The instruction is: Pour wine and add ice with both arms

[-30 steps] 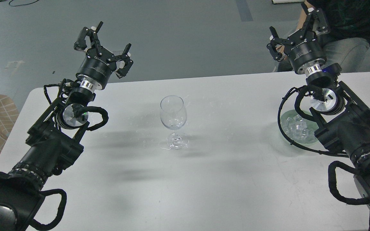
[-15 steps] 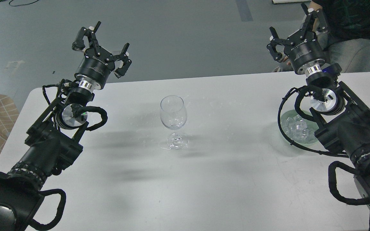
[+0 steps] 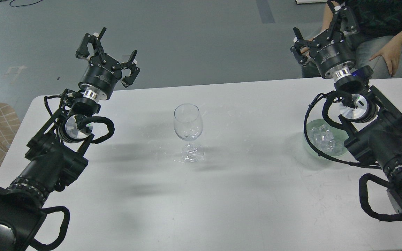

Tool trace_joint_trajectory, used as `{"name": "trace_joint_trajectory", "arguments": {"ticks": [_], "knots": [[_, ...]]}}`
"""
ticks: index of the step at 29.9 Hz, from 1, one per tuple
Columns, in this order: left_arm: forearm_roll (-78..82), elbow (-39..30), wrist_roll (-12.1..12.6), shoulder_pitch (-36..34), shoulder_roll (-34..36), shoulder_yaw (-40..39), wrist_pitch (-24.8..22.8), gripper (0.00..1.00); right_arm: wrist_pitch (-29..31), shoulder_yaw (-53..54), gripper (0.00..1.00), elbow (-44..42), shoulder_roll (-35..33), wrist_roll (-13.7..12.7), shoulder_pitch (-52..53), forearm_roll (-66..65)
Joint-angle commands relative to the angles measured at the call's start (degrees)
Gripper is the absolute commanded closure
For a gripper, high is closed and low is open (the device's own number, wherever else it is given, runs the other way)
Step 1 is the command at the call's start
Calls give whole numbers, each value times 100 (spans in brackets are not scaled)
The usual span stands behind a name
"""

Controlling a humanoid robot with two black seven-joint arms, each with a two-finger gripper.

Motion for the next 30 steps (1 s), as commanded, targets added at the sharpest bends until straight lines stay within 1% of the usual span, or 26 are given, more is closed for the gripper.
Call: {"name": "trace_joint_trajectory", "arguments": {"ticks": [1,11,14,19,21,30], "knots": [[-19,9,-27,1,-38,-34,0,2,0,-8,0,-11,5,-8,-27,-9],[-19,1,26,-8,-65,-25,0,2,0,-8,0,-11,5,1,-45,-9],[-28,1,-35,-8,-65,-78,0,2,0,-8,0,-11,5,1,-45,-9],[-28,1,43,1,-65,-87,0,2,0,-8,0,-11,5,1,-54,-9],[-80,-17,131,27,-65,-113,0,2,0,-8,0,-3,5,1,-54,-9],[-467,-17,272,45,-56,-113,0,2,0,-8,0,-2,14,-8,-62,-9]]}}
